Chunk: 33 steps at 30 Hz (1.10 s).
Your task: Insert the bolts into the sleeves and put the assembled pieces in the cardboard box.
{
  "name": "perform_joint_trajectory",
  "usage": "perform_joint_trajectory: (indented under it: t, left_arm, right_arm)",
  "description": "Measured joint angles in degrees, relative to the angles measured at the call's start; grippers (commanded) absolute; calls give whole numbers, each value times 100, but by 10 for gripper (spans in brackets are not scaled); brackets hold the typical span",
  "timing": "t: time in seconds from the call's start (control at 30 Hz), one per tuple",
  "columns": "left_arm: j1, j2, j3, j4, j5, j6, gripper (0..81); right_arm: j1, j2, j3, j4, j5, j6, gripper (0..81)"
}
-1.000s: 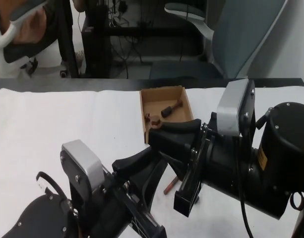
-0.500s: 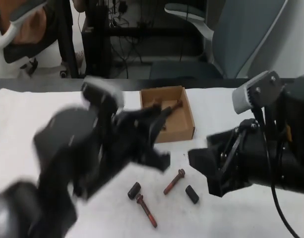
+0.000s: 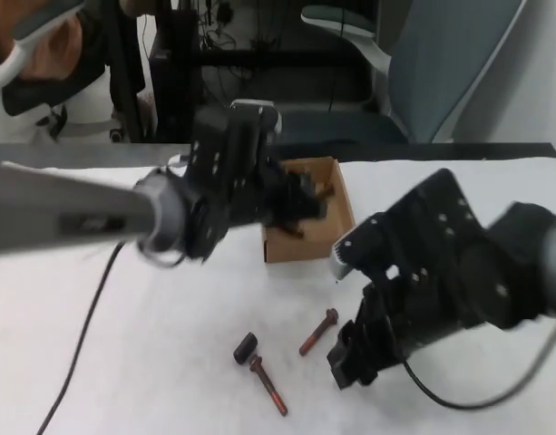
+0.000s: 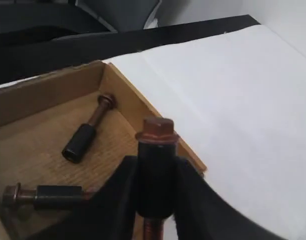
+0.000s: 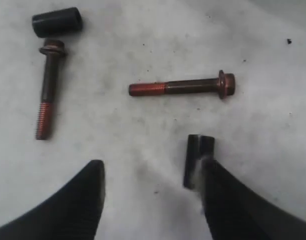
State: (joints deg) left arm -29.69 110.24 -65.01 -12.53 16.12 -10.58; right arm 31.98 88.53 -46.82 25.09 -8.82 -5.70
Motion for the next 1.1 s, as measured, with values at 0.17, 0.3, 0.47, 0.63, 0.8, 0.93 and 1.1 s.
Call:
perform_joint_trajectory:
  t: [0.17, 0.3, 0.47, 0.63, 0.8, 0.93, 1.1]
  left_arm:
    - [238, 829, -1170, 525, 248, -115, 18]
    - [270, 1223, -1662, 660, 391, -155, 10]
    - [254, 1454, -1938, 661, 456, -187, 455]
    - [241, 1477, -1985, 649, 460, -241, 700]
    - [270, 1368, -1983, 1030, 851, -357, 700]
    - [302, 1026, -1983, 1935, 1278, -113, 700]
    - [224, 356, -1995, 3782, 1213, 1229, 700]
  right_arm:
    - [-206, 607, -439, 260, 341, -506, 533]
    - [-320, 935, -722, 603, 493, -744, 532]
    - [-331, 1133, -870, 783, 503, -982, 139]
    - [-331, 1144, -892, 923, 384, -1096, 6]
    - [-331, 1015, -892, 990, 721, -989, 6]
    - [-419, 471, -871, 913, 793, -563, 6]
    - [-517, -525, -610, 413, 814, 21, 6]
